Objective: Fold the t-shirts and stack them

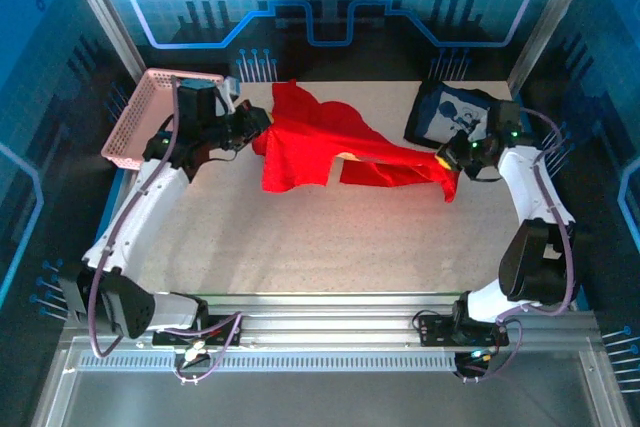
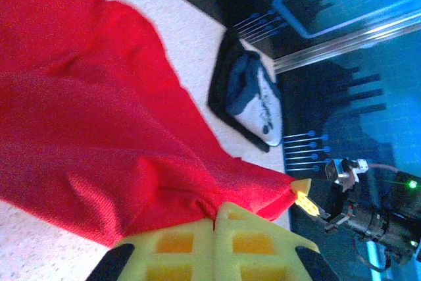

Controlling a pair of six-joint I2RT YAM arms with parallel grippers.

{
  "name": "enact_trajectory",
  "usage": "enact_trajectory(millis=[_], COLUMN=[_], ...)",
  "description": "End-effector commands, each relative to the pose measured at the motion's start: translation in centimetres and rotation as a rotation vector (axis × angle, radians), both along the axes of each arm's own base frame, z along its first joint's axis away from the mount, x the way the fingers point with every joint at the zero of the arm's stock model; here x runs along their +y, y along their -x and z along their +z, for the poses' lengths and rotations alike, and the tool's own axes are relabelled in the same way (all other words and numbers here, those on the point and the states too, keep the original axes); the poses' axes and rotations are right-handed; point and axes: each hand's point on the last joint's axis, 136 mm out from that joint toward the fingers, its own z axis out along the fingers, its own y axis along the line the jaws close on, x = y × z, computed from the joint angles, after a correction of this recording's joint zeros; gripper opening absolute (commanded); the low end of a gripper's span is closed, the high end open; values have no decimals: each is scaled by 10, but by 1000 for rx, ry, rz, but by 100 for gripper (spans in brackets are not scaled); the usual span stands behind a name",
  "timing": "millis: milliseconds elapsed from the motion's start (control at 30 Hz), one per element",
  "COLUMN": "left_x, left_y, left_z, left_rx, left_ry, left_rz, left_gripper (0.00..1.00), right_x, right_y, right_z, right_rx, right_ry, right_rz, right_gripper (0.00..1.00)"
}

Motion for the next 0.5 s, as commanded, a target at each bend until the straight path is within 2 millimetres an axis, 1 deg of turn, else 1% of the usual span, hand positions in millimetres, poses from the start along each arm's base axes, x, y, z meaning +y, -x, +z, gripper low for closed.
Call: enact_trajectory(millis=[0,67,133,233,300,367,400,467], left_x=[-4,-7,-9,-12,-14,-15,-14,-10], left_y=[7,2,-5,-15,-21,-23,-23,-22], left_z=[39,49,66,90,101,105,104,92], left_rx=[-98,-123,-169,-231,-255,-265,-263,-239], left_ry=[30,52,60,56,48,42,33,20], left_rz=[-43,-48,-54,-65,-77,-83,-83,-76], left_gripper=[0,0,0,0,0,0,0,0], right_x=[-16,-26,-36,-41,-39,-35,-33,-29], right_y=[1,-3,-8,-14,-16,-13,-10,-1], right_z=[59,78,95,110,114,114,110,99], right_rx=[-124,-171,-207,-238,-238,-239,-230,-208], right_ry=[11,3,5,-2,-6,-8,-10,-12], right_rz=[6,-1,-2,26,46,61,68,75], right_gripper=[0,0,0,0,0,0,0,0])
